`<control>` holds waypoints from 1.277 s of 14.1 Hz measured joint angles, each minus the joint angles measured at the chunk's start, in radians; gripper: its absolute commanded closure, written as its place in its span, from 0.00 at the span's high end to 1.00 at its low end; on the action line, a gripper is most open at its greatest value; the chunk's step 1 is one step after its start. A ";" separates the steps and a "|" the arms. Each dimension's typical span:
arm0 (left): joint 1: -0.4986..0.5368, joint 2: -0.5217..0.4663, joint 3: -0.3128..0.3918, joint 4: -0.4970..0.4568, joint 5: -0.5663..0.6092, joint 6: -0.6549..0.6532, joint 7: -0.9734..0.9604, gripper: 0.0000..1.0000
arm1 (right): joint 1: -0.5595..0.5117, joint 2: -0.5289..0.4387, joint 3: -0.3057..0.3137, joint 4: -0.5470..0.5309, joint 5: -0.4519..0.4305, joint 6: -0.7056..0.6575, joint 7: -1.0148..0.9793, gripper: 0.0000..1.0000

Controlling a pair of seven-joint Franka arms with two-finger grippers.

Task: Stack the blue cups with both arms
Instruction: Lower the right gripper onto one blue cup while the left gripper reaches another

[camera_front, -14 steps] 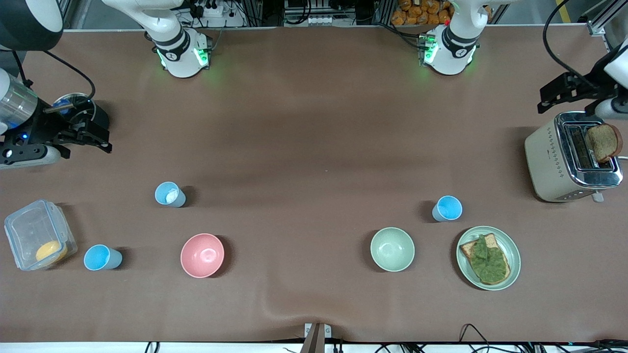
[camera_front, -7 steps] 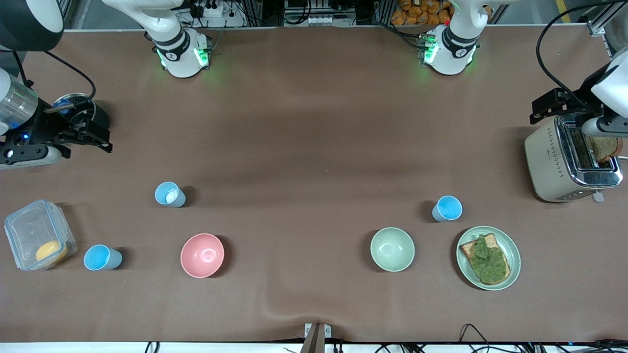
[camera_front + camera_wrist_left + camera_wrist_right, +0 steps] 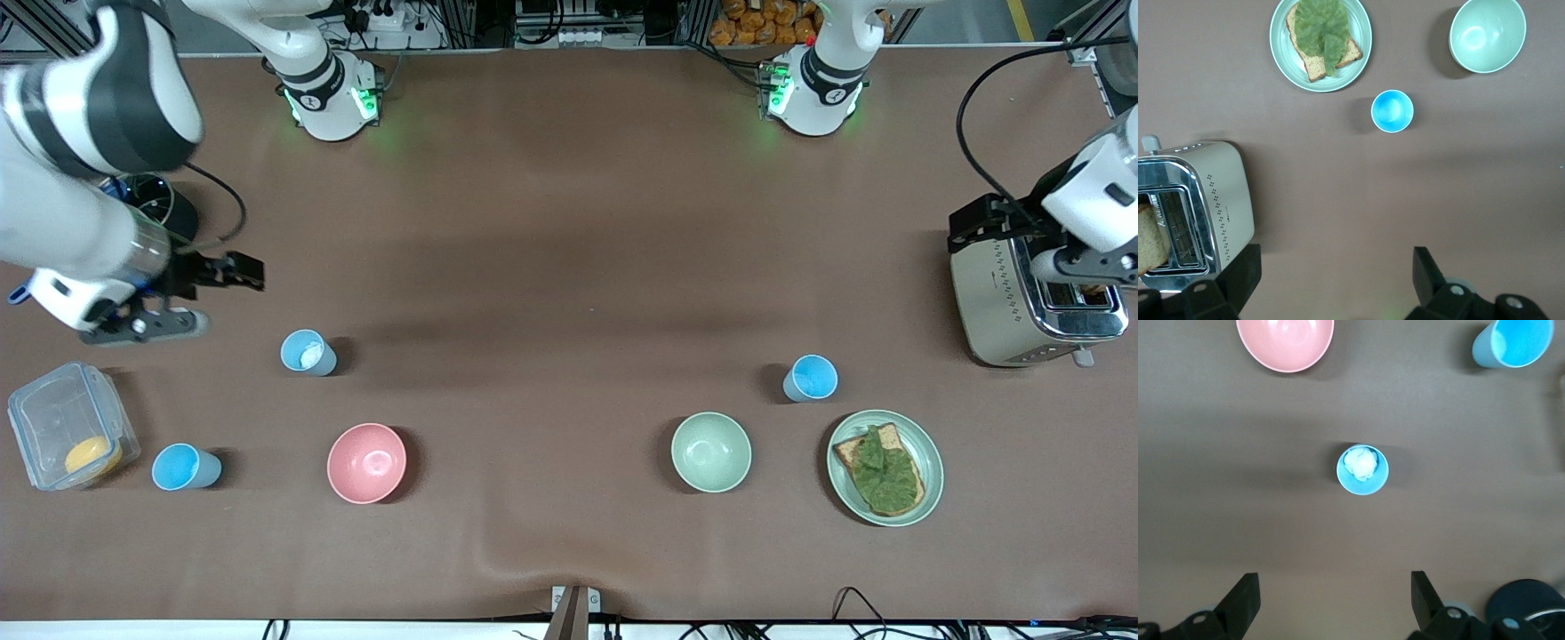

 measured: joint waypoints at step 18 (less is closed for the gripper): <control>-0.006 0.403 -0.008 -0.101 -0.004 0.405 -0.001 1.00 | 0.085 0.239 -0.024 -0.358 -0.223 0.677 0.299 0.09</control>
